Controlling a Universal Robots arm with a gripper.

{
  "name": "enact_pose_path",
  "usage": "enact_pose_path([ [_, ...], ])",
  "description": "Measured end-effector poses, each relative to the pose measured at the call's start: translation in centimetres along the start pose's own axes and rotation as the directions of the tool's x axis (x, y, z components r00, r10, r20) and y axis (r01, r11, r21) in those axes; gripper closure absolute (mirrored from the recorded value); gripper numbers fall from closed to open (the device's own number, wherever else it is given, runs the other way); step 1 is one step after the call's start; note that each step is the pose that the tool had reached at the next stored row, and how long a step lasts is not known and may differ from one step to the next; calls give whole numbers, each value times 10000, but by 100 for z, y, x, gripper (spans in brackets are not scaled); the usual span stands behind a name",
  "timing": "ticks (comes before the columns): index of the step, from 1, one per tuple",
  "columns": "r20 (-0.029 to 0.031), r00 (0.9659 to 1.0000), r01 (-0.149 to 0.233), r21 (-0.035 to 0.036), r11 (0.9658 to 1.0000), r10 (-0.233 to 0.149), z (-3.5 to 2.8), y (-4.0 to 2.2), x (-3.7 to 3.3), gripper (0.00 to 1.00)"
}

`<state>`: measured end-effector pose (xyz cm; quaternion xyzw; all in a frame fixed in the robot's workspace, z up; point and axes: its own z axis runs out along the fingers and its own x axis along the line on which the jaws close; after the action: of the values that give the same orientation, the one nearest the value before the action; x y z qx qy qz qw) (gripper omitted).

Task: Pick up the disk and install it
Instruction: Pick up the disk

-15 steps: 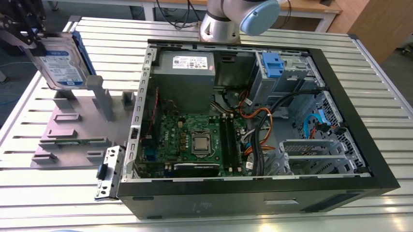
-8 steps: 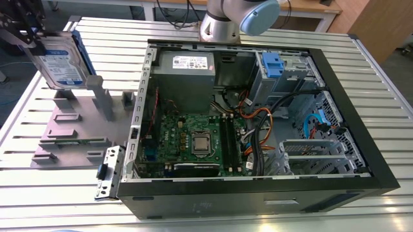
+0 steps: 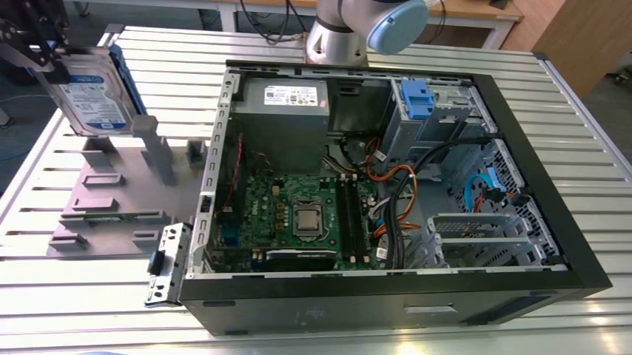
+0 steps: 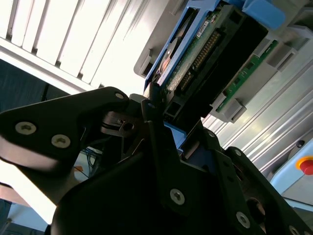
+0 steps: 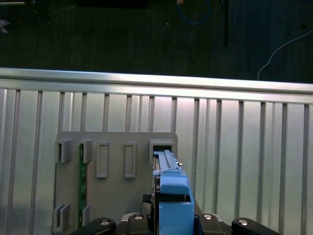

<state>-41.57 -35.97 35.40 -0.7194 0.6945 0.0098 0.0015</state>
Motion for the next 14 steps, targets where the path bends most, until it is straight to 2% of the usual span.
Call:
enact_pose_path([
  [14, 0, 10000, 0, 0, 10000, 0, -30, 0, 0, 64],
])
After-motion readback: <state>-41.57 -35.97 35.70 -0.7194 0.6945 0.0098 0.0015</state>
